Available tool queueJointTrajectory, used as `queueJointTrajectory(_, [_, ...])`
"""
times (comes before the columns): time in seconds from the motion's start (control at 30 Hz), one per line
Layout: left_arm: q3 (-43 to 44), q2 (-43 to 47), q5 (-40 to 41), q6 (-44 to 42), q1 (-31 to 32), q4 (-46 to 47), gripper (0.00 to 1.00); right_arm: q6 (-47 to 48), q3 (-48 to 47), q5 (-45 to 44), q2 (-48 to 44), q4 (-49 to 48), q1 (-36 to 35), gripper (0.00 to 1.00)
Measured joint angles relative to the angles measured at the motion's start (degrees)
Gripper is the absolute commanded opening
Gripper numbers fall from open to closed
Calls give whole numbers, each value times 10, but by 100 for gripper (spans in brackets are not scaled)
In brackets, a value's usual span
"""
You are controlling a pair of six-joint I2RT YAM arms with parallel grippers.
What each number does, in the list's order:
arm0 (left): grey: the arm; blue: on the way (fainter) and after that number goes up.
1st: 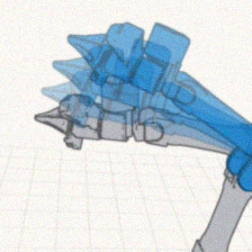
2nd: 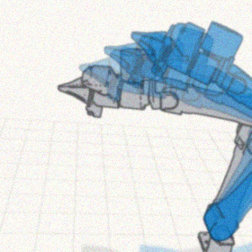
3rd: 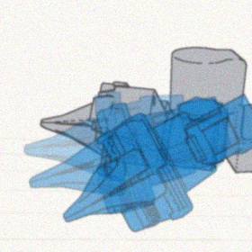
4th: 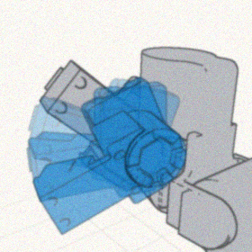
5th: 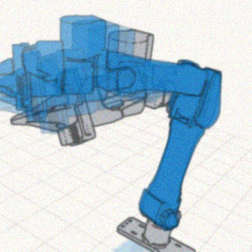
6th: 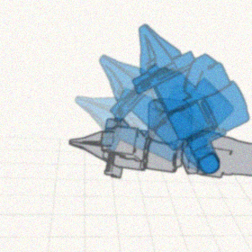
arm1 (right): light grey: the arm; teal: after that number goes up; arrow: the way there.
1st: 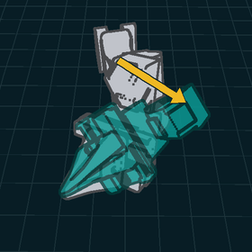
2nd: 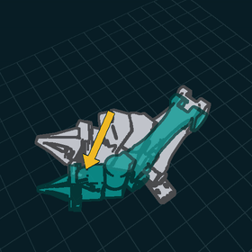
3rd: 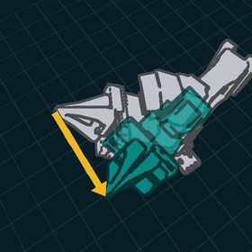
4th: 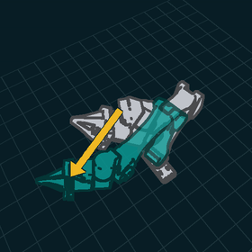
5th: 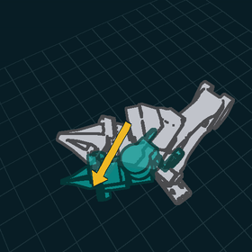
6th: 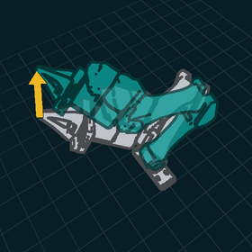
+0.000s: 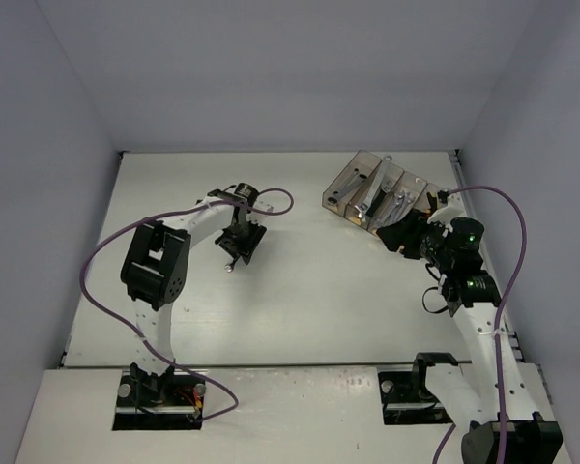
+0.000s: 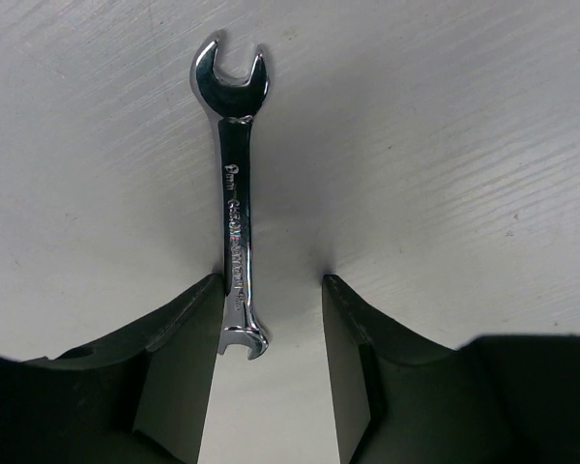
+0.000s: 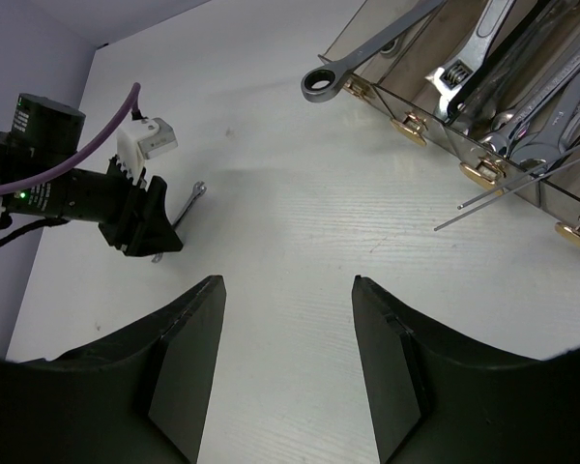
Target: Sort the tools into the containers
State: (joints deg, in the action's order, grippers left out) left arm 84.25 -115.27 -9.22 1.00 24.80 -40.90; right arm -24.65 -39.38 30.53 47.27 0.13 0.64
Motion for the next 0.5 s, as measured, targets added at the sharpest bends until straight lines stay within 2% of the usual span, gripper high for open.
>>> queueJointTrajectory(0.33, [27,-19,11,-2,2,3,36,-5,4,0,-1,2,0,52])
queueJointTrajectory(0.43, [35,-24,13,-6,4,4,29,-6,4,0,-1,1,0,52])
queueJointTrajectory(0.5, [39,-27,14,-10,6,4,19,-6,4,0,-1,1,0,53])
